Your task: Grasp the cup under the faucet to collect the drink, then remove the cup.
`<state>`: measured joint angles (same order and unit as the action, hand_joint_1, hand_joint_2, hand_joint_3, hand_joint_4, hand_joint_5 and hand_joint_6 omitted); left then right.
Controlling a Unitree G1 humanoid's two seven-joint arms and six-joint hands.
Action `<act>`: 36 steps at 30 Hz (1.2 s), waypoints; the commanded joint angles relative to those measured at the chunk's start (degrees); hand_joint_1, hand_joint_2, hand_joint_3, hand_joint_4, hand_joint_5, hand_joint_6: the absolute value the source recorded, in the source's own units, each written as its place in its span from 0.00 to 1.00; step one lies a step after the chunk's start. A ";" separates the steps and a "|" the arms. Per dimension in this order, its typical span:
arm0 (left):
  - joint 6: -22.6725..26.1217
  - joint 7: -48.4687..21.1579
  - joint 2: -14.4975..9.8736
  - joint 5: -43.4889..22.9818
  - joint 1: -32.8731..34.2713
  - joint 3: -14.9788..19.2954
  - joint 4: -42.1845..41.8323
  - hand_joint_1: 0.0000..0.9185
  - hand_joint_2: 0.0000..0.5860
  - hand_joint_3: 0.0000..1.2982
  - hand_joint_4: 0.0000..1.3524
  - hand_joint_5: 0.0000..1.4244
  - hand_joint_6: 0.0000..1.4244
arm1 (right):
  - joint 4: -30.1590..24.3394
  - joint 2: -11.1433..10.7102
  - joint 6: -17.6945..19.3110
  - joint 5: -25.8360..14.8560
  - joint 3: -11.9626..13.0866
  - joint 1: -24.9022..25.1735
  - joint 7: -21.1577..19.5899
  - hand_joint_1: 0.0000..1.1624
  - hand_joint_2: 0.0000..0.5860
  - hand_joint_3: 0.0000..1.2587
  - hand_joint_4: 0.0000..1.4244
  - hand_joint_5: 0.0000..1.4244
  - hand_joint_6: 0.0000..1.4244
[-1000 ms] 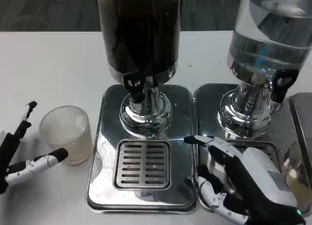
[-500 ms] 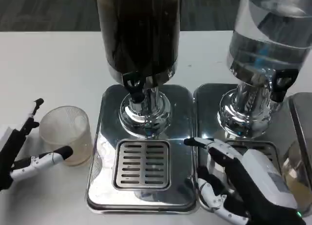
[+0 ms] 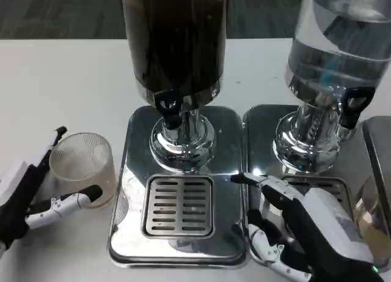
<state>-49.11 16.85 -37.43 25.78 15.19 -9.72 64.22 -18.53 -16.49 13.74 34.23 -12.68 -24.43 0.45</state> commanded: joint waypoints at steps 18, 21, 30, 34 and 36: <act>-2.12 -0.20 3.67 -0.57 3.35 -0.89 2.79 0.17 0.13 0.00 0.00 0.14 0.14 | -1.27 -0.06 -0.05 -0.74 0.32 -0.50 0.10 0.42 1.00 0.18 0.14 0.09 0.17; -2.48 -0.65 3.96 -0.71 3.66 -0.92 2.93 0.17 0.14 0.00 0.00 0.14 0.14 | -1.38 -0.16 -0.03 -0.79 0.31 -0.46 0.22 0.42 1.00 0.18 0.14 0.09 0.17; -2.33 -2.43 4.56 -1.75 4.11 -1.01 3.53 0.18 0.24 0.04 0.06 0.20 0.21 | -1.87 -0.26 0.18 -1.44 0.93 -0.17 0.38 0.42 1.00 0.18 0.14 0.09 0.17; -2.01 -2.54 4.43 -2.16 4.14 -1.02 3.53 0.17 0.27 0.11 0.13 0.27 0.26 | -1.77 -0.26 0.39 -1.67 1.09 -0.12 0.31 0.42 1.00 0.17 0.14 0.09 0.16; -2.02 -2.25 4.31 -2.10 4.07 -1.01 3.42 0.17 0.27 0.14 0.17 0.30 0.31 | -1.78 -0.24 0.43 -1.87 1.05 -0.15 0.39 0.41 1.00 0.16 0.14 0.09 0.17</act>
<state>-50.90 15.86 -33.51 22.90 18.89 -10.01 67.23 -20.00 -16.47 13.71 33.07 -11.90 -24.72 0.83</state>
